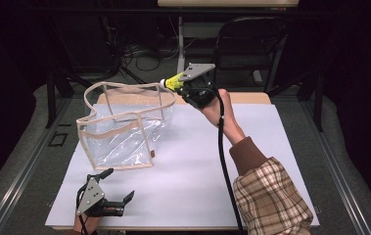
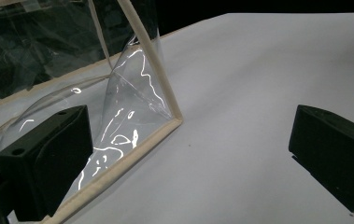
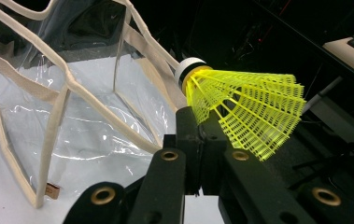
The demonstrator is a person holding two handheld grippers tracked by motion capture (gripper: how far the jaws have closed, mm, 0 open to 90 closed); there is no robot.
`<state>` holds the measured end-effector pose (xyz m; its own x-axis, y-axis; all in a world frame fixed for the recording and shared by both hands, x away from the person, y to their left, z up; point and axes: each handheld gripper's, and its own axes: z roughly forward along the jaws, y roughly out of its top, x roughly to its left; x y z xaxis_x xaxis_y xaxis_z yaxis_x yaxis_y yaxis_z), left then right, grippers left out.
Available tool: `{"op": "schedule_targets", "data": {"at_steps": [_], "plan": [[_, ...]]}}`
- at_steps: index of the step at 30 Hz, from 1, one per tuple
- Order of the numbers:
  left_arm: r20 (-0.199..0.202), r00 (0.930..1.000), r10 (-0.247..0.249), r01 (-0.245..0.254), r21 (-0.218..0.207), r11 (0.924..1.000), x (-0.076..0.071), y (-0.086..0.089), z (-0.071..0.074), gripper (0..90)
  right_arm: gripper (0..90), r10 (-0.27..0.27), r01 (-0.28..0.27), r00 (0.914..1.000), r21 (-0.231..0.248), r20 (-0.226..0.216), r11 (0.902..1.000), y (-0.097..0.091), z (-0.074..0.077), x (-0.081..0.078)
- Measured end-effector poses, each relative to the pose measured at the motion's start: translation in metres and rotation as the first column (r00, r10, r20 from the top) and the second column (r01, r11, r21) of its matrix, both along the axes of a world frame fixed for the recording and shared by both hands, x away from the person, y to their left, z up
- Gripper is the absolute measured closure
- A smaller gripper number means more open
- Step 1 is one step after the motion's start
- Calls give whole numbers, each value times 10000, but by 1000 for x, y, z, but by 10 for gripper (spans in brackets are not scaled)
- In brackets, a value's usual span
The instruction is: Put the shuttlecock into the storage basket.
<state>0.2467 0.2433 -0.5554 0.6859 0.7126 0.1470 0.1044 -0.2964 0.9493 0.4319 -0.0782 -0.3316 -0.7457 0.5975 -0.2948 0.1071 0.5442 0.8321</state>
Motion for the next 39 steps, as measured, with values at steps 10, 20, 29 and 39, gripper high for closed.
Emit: {"op": "schedule_targets", "data": {"at_steps": [10,20,29,39], "plan": [[-3,10000,4,-4,-6,10000,0,0,0,0,900,105,-105,9999,-36,44,9999,9,1,1],[-6,10000,-8,8,-7,10000,0,0,0,0,900,285,-285,9996,-151,7,9995,22,2,4],[4,10000,-6,6,-27,10000,0,0,0,0,900,418,-418,9991,-209,-16,9989,29,0,6],[20,10000,-20,21,-33,10000,0,0,0,0,900,509,-511,9987,-317,-43,9982,36,-2,7]]}}
